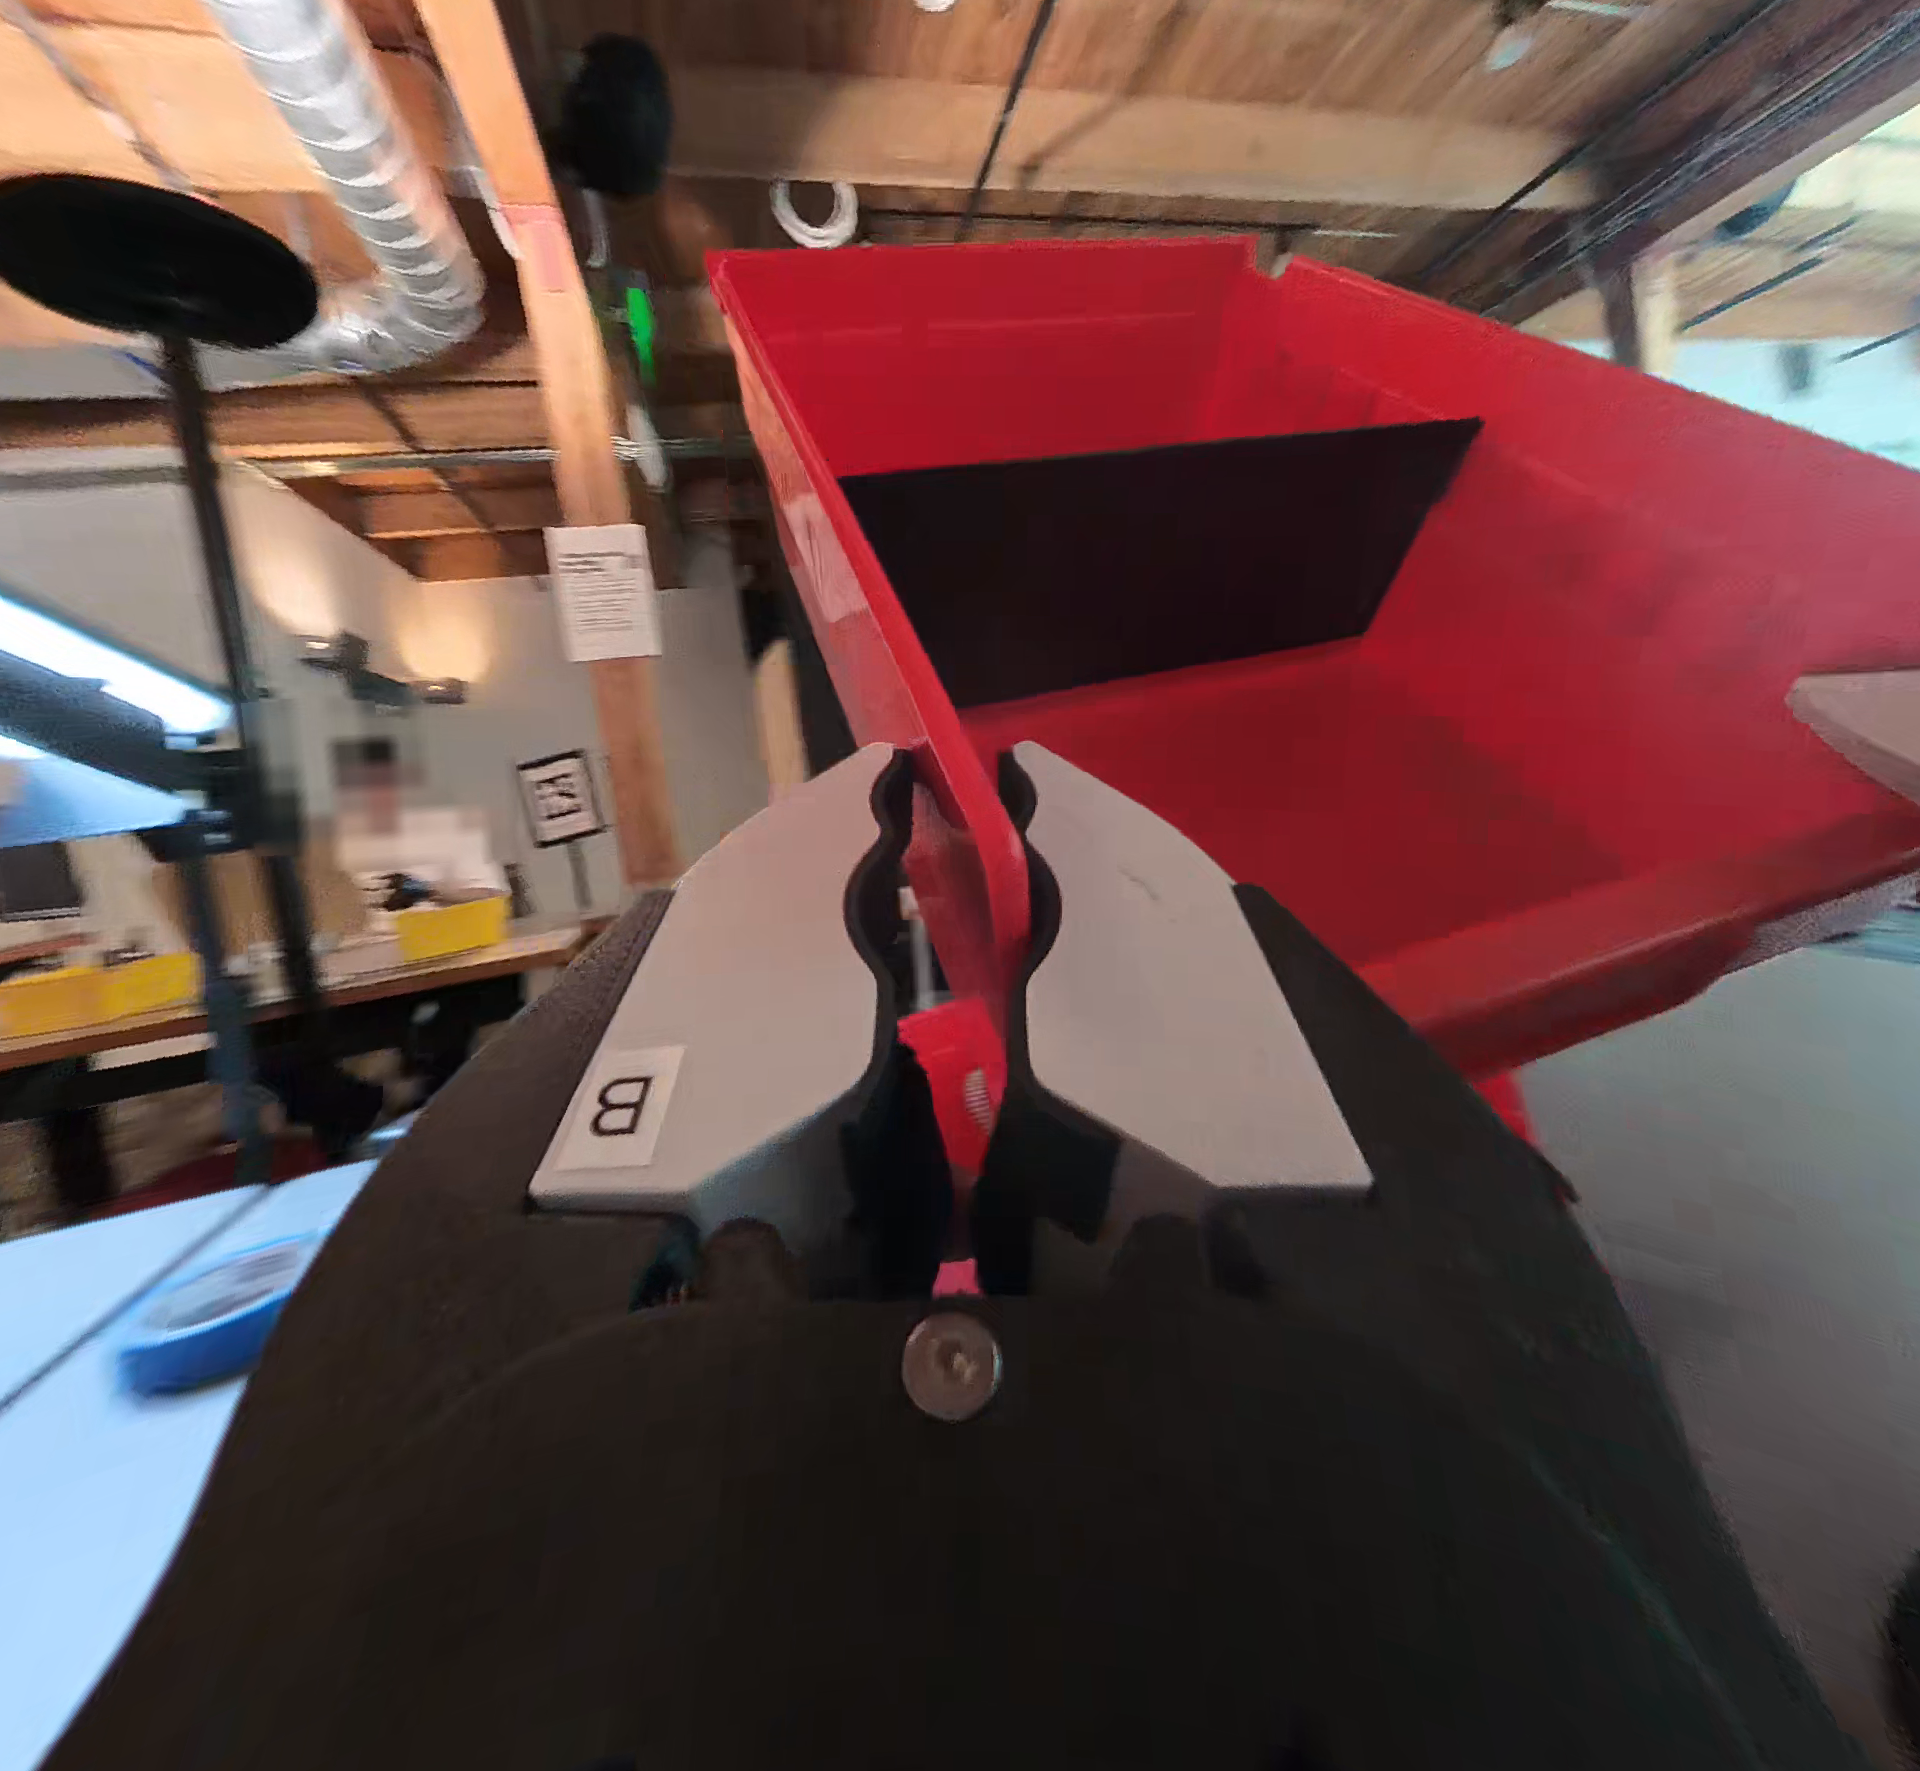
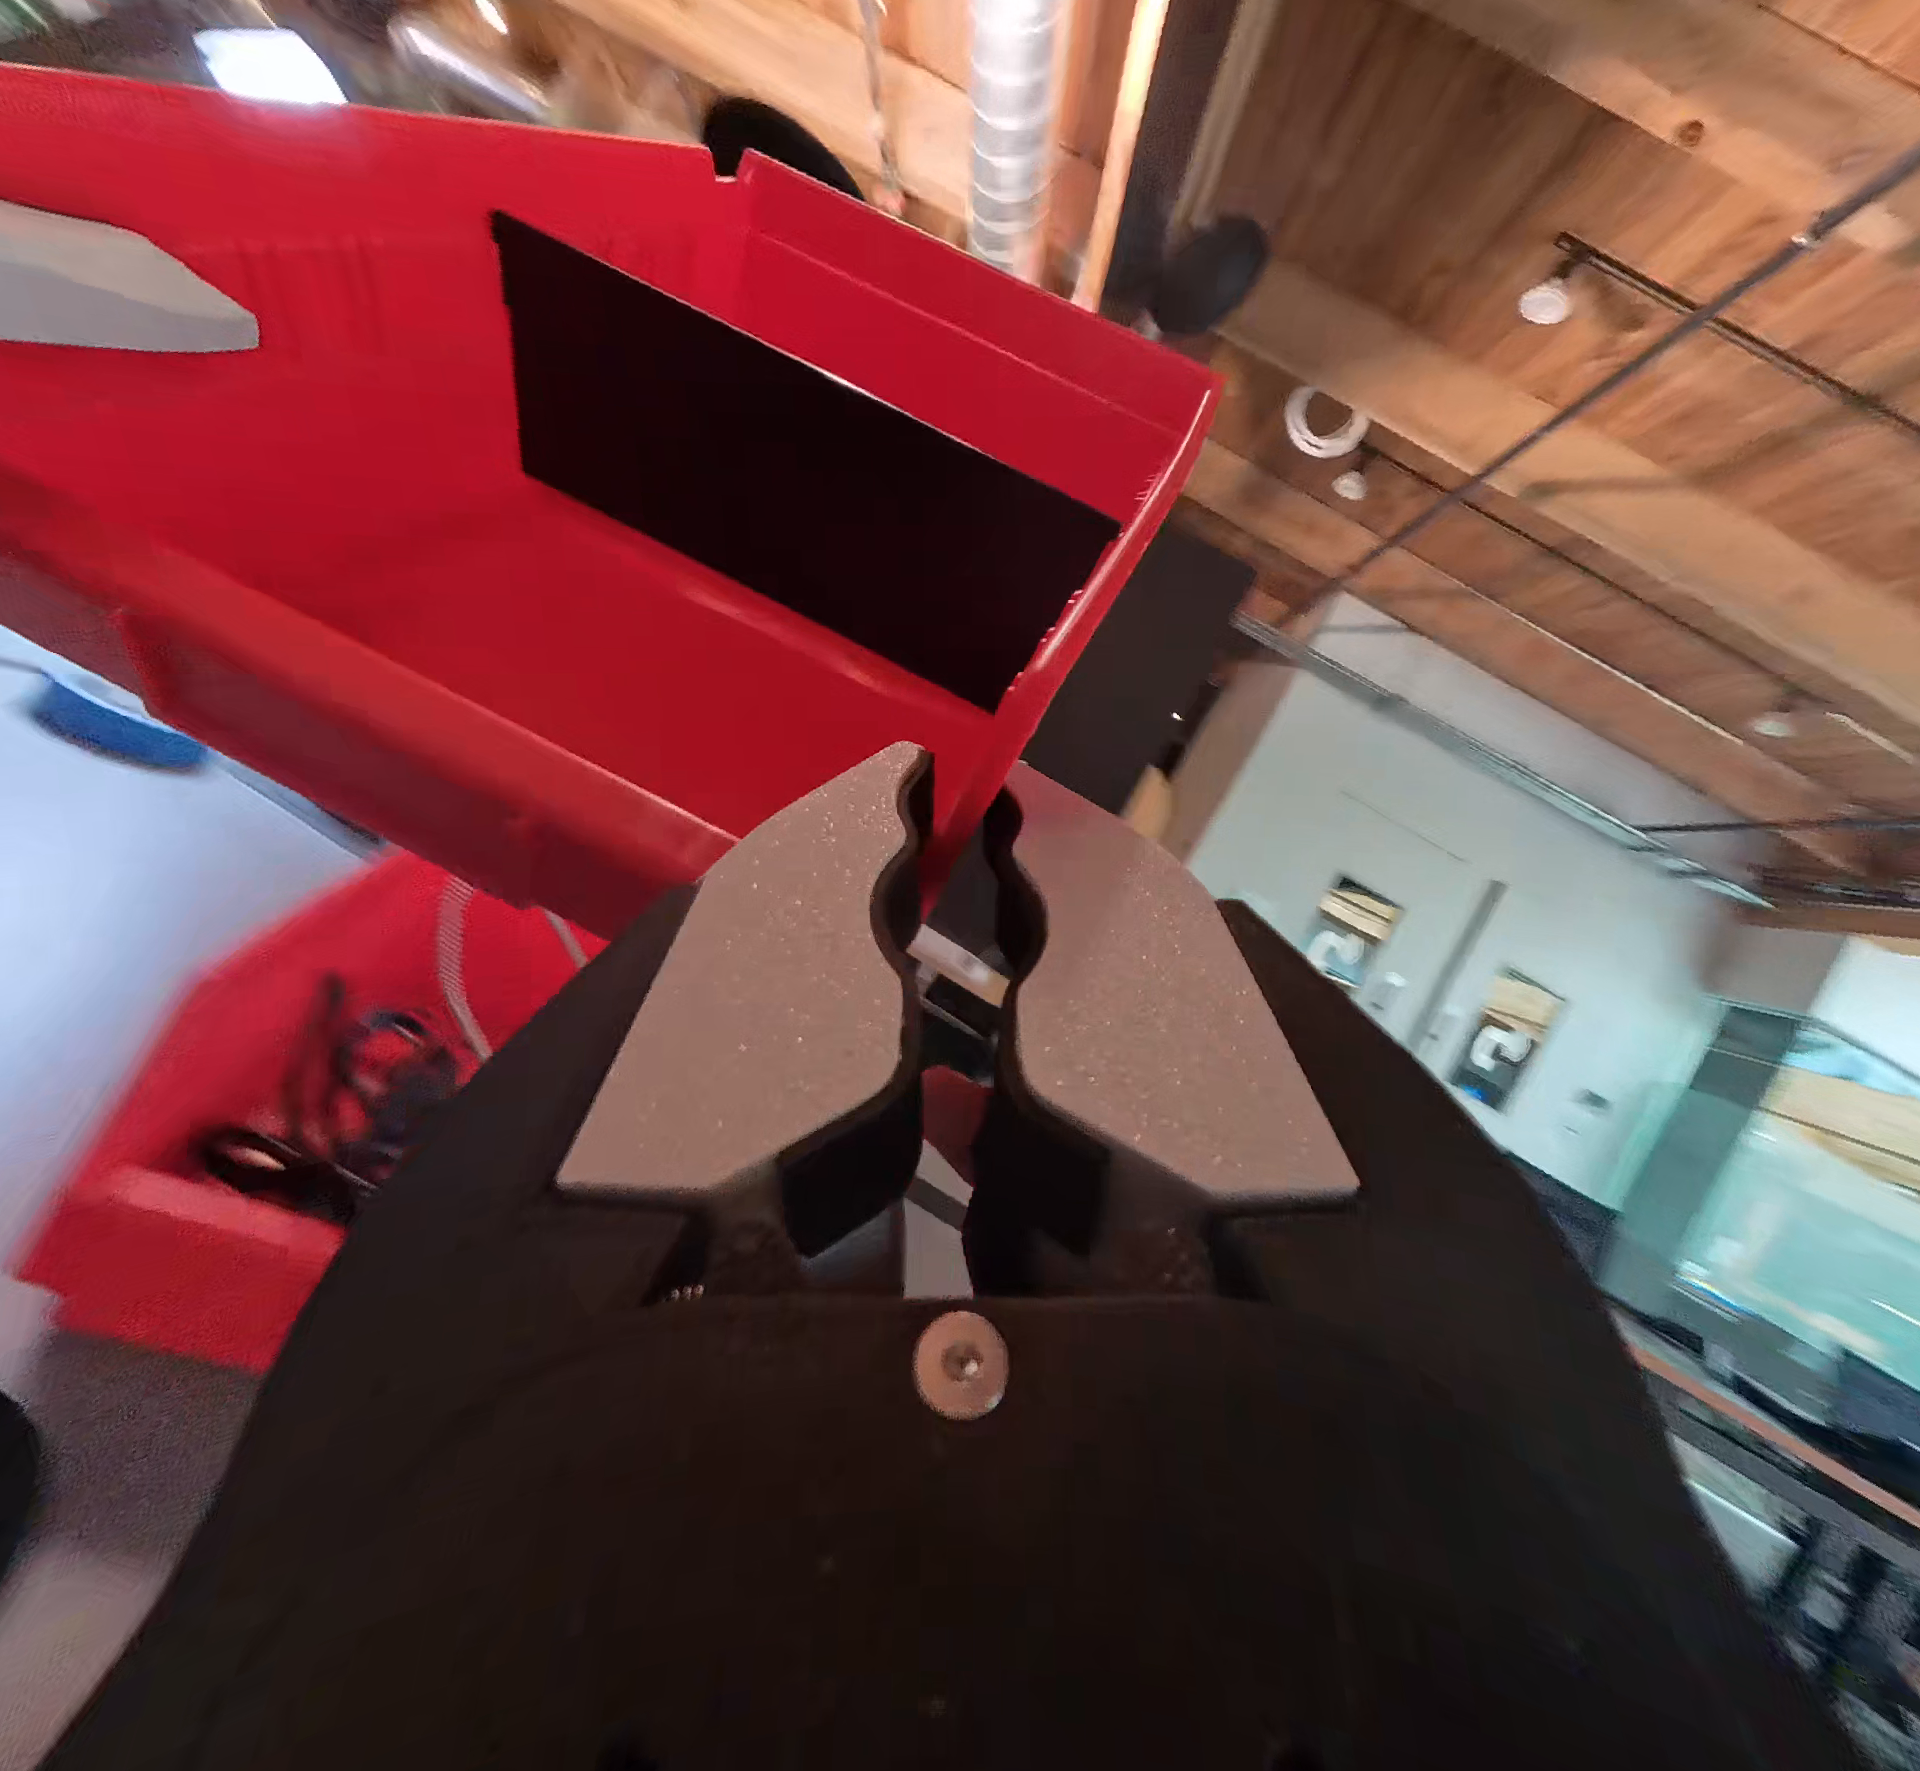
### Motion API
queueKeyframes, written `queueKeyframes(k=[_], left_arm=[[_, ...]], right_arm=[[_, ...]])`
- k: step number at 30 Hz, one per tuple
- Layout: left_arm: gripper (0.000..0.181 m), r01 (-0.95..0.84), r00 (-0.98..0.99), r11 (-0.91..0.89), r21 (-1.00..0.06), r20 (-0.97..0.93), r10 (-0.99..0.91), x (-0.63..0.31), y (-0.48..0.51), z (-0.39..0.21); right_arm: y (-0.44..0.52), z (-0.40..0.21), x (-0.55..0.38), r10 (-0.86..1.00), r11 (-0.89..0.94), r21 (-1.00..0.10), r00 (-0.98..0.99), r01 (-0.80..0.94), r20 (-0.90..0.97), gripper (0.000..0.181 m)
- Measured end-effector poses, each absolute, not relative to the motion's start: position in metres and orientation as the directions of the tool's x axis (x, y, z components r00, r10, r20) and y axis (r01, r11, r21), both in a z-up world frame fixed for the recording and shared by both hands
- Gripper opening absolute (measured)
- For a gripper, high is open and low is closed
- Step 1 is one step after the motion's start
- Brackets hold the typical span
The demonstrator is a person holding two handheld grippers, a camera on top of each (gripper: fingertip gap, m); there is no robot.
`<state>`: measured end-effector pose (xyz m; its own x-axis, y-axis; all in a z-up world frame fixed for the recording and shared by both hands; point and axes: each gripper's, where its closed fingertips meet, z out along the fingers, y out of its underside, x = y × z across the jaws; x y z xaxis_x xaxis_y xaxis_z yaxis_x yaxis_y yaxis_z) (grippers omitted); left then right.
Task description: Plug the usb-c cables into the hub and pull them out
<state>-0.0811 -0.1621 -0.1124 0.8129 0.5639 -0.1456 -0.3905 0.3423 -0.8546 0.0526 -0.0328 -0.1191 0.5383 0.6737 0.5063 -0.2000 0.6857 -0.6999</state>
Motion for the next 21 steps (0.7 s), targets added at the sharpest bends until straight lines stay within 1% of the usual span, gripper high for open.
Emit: queueKeyframes(k=[3,5,9,11,14,17,21], left_arm=[[0.013,-0.314,0.883,0.344,-0.885,-0.139,0.448,-0.049,-0.09,-0.116],[0.012,-0.251,0.923,0.299,-0.921,-0.134,0.36,-0.027,-0.043,-0.122],[0.015,-0.12,0.978,0.182,-0.976,-0.085,0.191,0.005,0.035,-0.142],[0.014,-0.092,0.986,0.107,-0.99,-0.076,0.146,0.015,0.064,-0.157],[0.015,-0.066,0.992,0.013,-0.998,-0.065,0.105,0.023,0.096,-0.184],[0.015,-0.066,0.995,-0.039,-0.997,-0.069,0.078,0.028,0.115,-0.211],[0.017,-0.046,0.997,-0.128,-0.991,-0.052,0.049,0.033,0.129,-0.244]], right_arm=[[0.021,-0.125,0.1,0.599,0.686,-0.727,0.591,-0.03,0.54,0.008],[0.053,-0.131,0.131,0.571,0.65,-0.757,0.614,0.068,0.545,0.009],[0.109,-0.147,0.172,0.578,0.501,-0.827,0.613,0.255,0.539,0.01],[0.13,-0.162,0.184,0.572,0.441,-0.829,0.605,0.344,0.555,0.011],[0.156,-0.191,0.195,0.608,0.328,-0.834,0.576,0.444,0.546,0.012],[0.175,-0.229,0.201,0.655,0.222,-0.8,0.522,0.557,0.546,0.014],[0.19,-0.265,0.203,0.709,0.14,-0.776,0.485,0.615,0.512,0.014]])
